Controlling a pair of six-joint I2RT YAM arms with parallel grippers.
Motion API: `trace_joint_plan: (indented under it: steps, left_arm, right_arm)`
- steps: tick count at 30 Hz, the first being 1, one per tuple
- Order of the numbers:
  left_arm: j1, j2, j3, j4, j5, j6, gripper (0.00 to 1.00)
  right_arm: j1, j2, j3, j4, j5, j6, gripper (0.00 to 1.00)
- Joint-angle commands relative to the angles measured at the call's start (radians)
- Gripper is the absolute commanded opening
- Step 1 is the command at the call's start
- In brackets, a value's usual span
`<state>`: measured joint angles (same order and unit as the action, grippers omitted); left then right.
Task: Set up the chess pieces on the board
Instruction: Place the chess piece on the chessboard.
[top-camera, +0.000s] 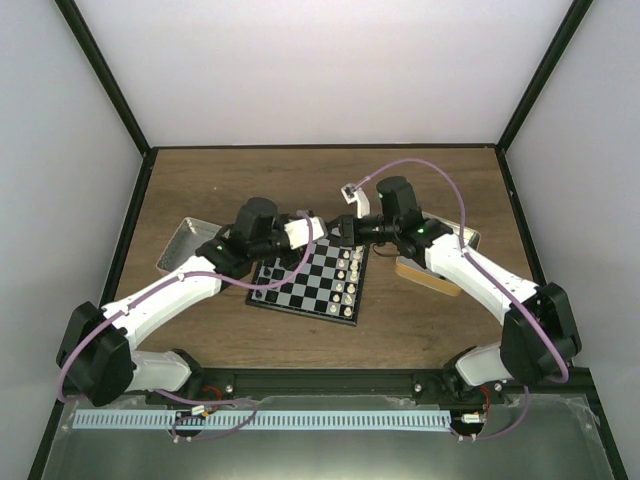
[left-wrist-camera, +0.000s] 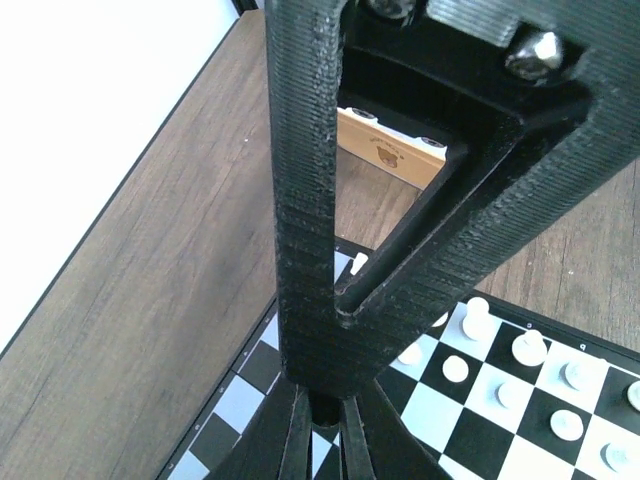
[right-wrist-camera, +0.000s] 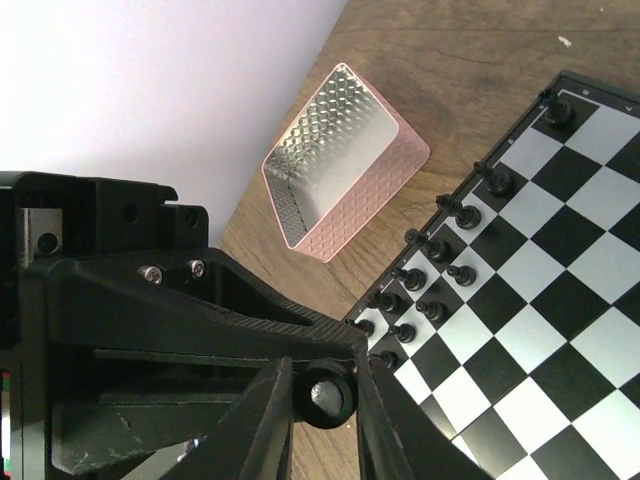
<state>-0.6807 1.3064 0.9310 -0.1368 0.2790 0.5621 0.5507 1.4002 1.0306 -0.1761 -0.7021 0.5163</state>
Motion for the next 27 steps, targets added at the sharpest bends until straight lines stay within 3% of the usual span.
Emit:
trace_joint_plan:
  steps: [1,4,6,9,12,14,17,19,22,27]
  left_arm:
    - [-0.002,-0.025,0.011,0.044,0.024,0.012,0.04]
    - [-0.002,-0.036,0.012,0.051,0.032,0.0,0.06]
    - [-0.002,-0.047,0.013,0.061,0.037,-0.026,0.12]
    - [0.0,-0.067,0.023,0.072,-0.007,-0.136,0.49]
    - [0.003,-0.118,-0.011,0.107,-0.05,-0.304,0.67]
    - [0.003,-0.175,-0.071,0.182,-0.046,-0.416,0.86]
    - [0.006,-0.261,-0.148,0.308,-0.027,-0.621,0.93]
    - [0.009,-0.291,-0.146,0.307,-0.058,-0.796,0.99]
    - [0.02,-0.296,-0.117,0.294,-0.061,-1.021,1.0]
    - [0.075,-0.253,-0.147,0.421,0.087,-1.425,1.0]
  right_arm:
    - [0.003,-0.002,-0.004,0.033,-0.013,0.005,0.16]
    - [0.004,0.003,-0.012,0.062,-0.024,0.02,0.09]
    - [0.003,-0.012,-0.041,0.11,-0.016,0.045,0.07]
    - [0.001,-0.052,-0.089,0.202,0.029,0.096,0.06]
    - [-0.009,-0.088,-0.13,0.306,0.069,0.153,0.06]
    - [-0.016,-0.107,-0.155,0.374,0.08,0.189,0.07]
    - [-0.019,-0.127,-0.173,0.45,0.08,0.224,0.06]
    - [-0.018,-0.147,-0.185,0.503,0.064,0.245,0.06]
    - [-0.019,-0.185,-0.211,0.599,0.029,0.28,0.07]
    - [-0.019,-0.212,-0.221,0.71,-0.078,0.304,0.07]
